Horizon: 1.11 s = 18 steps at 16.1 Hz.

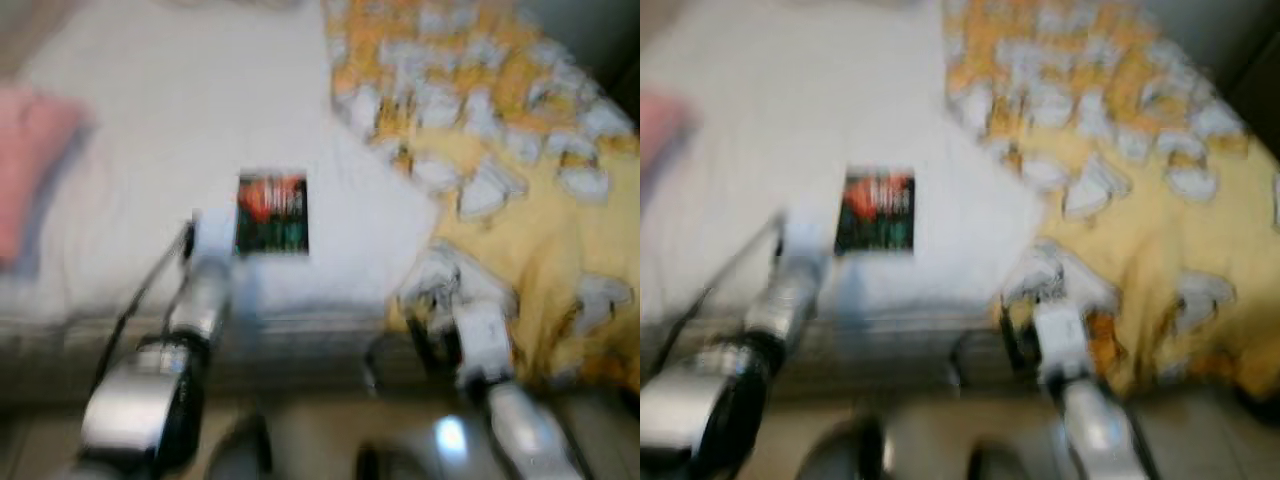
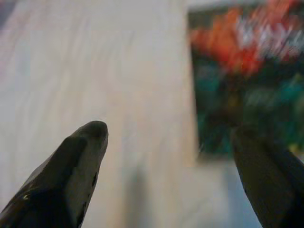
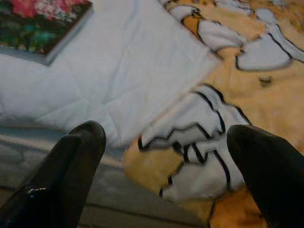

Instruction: Clean up the room

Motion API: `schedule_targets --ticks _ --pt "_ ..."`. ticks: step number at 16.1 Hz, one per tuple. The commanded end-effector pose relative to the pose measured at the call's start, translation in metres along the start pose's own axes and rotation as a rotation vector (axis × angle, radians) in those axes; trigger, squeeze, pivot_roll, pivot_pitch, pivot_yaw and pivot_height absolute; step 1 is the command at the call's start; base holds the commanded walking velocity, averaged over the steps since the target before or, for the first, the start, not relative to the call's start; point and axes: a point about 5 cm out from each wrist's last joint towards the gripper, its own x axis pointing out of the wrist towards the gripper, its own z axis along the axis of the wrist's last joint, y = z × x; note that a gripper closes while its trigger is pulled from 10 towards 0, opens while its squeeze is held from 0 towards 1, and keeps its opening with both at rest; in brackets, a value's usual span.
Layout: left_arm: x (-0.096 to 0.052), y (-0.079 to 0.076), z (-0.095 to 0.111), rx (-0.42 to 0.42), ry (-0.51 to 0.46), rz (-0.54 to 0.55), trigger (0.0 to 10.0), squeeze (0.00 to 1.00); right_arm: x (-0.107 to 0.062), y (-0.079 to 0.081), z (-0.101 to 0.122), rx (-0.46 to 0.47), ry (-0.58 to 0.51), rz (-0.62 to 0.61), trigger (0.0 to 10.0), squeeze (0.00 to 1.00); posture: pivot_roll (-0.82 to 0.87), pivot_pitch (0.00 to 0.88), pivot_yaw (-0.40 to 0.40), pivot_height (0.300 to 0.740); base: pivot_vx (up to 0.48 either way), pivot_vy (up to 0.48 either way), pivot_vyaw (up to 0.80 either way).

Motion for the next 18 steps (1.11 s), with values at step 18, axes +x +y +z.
schedule_targets --ticks 18 --pt "-0.077 -0.026 0.038 -0.198 -0.417 -0.147 10.0 0.0 0.044 -0.011 0.054 0.17 -0.206 -0.03 10.0 0.0 -0.05 0.0 0.001 0.74 0.087 -0.096 0.14"
